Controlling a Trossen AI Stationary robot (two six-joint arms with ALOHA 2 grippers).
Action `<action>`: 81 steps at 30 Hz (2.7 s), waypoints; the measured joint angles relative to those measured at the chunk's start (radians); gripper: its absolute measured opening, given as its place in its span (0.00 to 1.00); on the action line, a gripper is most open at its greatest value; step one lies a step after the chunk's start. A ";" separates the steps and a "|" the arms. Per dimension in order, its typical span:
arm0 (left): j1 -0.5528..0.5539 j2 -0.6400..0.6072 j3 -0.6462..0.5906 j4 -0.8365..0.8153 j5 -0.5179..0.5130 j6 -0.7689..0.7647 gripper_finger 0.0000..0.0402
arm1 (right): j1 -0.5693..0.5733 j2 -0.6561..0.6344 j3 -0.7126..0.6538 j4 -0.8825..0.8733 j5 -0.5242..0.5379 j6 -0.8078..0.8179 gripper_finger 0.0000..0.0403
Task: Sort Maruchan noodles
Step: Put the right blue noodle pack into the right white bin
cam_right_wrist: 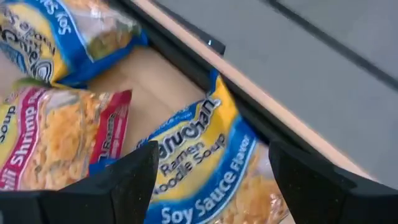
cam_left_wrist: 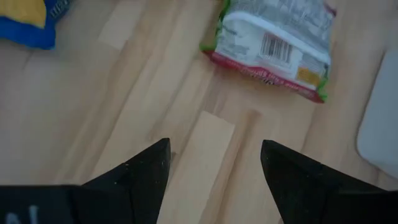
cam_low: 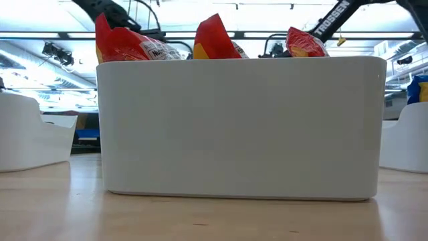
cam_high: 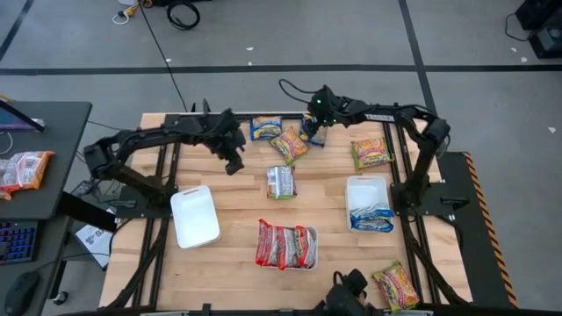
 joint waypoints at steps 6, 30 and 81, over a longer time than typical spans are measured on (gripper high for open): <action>-0.029 -0.036 -0.119 0.061 0.008 -0.027 0.63 | -0.030 0.153 0.122 -0.140 -0.024 0.125 0.76; 0.001 -0.037 -0.167 0.191 0.074 0.131 0.63 | 0.064 -0.098 0.214 -0.682 -0.368 -0.122 0.76; -0.269 -0.036 -0.166 0.463 -0.016 -0.200 0.63 | 0.280 0.216 0.349 -0.967 0.004 -1.145 0.76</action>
